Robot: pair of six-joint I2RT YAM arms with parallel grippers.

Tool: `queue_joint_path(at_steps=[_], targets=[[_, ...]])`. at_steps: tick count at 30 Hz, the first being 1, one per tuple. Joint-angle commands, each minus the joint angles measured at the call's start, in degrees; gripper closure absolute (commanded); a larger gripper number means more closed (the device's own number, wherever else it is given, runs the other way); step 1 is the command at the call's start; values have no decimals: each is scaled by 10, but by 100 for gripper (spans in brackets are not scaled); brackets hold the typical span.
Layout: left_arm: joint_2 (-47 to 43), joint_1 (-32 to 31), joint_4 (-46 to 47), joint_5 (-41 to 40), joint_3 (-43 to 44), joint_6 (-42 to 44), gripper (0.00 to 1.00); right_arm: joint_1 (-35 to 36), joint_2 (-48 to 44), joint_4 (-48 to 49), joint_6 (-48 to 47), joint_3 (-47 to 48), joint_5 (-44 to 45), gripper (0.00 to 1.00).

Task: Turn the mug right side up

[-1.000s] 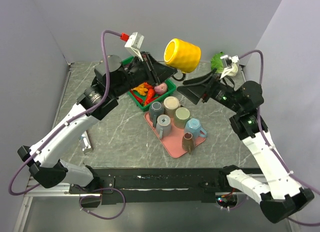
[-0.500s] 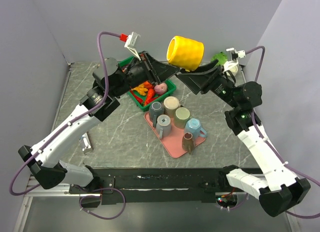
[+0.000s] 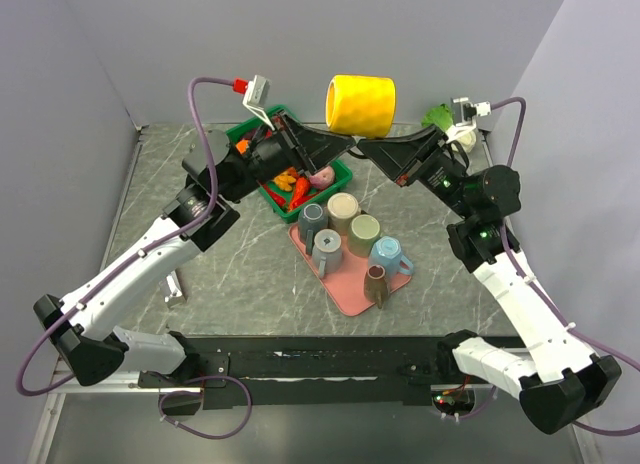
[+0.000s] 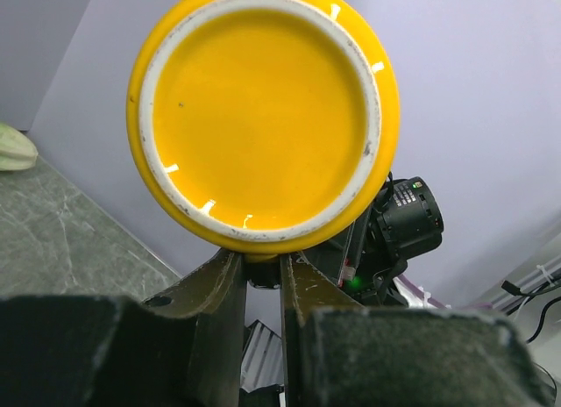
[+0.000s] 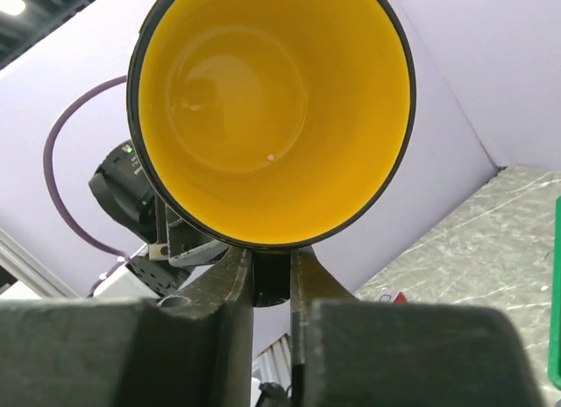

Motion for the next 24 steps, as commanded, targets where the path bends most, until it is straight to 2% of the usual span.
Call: queue_joint_path(at_steps=[1,2,3,5,6,8,11,15,18,19,24], targets=[[-19,-9,36,38,6,31,91,1,-2,13,1,15,60,100],[-17,-9,25,33,7,39,81,0,-3,8,-1,17,66,100],[-17,-9,4,28,10,46,59,0,-4,2,-1,18,70,100],[-18,-9,-12,9,11,72,39,-1,-9,-28,-16,27,95,100],[-20,-9,-22,1,11,79,19,-1,-11,-40,-25,31,107,100],[-24,-9,-51,-32,8,103,3,-3,-12,-91,-55,56,136,100],[-30,-8,-99,-68,11,139,4,-11,-5,-136,-90,85,169,100],[-40,-7,-167,-163,12,176,4,-39,22,-253,-159,131,215,100],[-45,0,-212,-187,6,192,4,-66,59,-322,-246,160,253,100],[-43,3,-222,-193,6,196,4,-69,68,-354,-301,166,268,100],[-36,11,-262,-196,-6,205,4,-73,156,-418,-465,186,330,100]])
